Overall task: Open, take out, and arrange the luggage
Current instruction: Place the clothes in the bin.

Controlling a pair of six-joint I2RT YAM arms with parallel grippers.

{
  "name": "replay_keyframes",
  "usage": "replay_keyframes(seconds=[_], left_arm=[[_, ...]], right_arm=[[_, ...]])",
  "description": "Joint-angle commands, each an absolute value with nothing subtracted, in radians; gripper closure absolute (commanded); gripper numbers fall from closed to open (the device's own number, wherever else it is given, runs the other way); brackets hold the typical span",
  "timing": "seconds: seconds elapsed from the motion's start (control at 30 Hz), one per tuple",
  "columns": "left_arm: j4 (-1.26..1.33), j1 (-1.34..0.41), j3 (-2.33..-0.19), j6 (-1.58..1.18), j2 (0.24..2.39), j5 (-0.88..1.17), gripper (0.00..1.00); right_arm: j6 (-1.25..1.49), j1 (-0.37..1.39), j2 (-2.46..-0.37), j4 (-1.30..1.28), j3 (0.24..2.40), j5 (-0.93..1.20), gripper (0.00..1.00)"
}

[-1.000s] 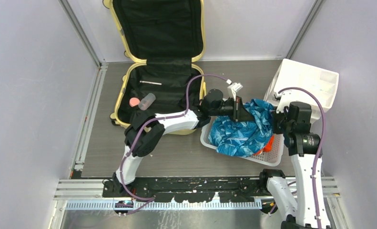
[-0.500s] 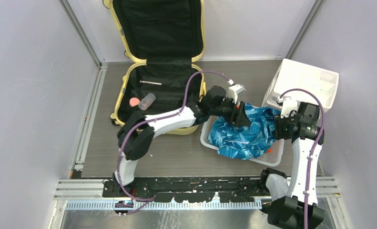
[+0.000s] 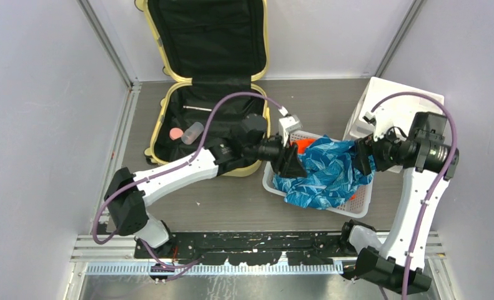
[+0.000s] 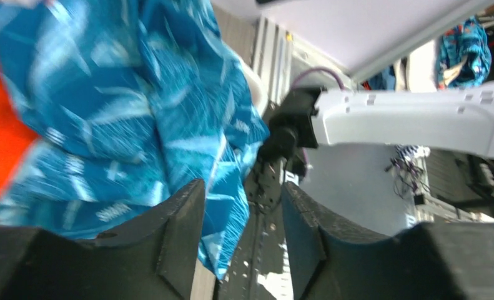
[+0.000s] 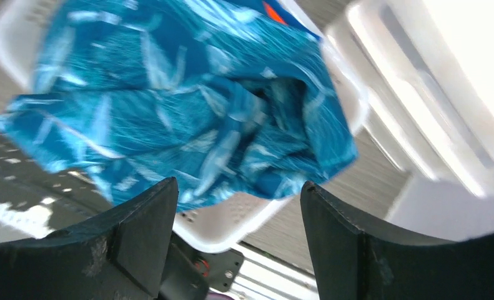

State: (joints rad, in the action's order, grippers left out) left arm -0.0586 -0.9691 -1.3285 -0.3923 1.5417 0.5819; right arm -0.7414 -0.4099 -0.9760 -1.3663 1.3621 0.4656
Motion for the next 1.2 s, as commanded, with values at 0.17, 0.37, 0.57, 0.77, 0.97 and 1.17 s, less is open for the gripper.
replay_keyframes(seconds=[0.17, 0.37, 0.57, 0.77, 0.97, 1.17], left_arm=[[0.032, -1.093, -1.287, -0.479, 1.715, 0.597, 0.69], [-0.142, -1.091, -1.407, -0.431, 1.916, 0.47, 0.76], [-0.191, -1.035, -1.438, -0.408, 1.975, 0.269, 0.79], [-0.211, -1.008, -1.46, -0.397, 2.018, 0.261, 0.78], [-0.192, -1.007, -1.427, -0.373, 1.905, 0.276, 0.69], [-0.242, -1.008, -1.401, -0.292, 1.717, 0.306, 0.61]], right_arm=[[-0.71, -0.41, -1.254, -1.449, 1.38, 0.786, 0.29], [-0.624, -0.405, -1.324, -1.169, 1.21, 0.492, 0.46], [-0.626, -0.402, -1.416, -1.058, 1.076, 0.412, 0.76], [-0.685, -0.402, -1.437, -1.046, 1.014, 0.411, 0.75], [-0.769, -0.403, -1.333, -1.219, 1.123, 0.509, 0.57], [-0.785, -0.403, -1.223, -1.367, 1.302, 0.57, 0.36]])
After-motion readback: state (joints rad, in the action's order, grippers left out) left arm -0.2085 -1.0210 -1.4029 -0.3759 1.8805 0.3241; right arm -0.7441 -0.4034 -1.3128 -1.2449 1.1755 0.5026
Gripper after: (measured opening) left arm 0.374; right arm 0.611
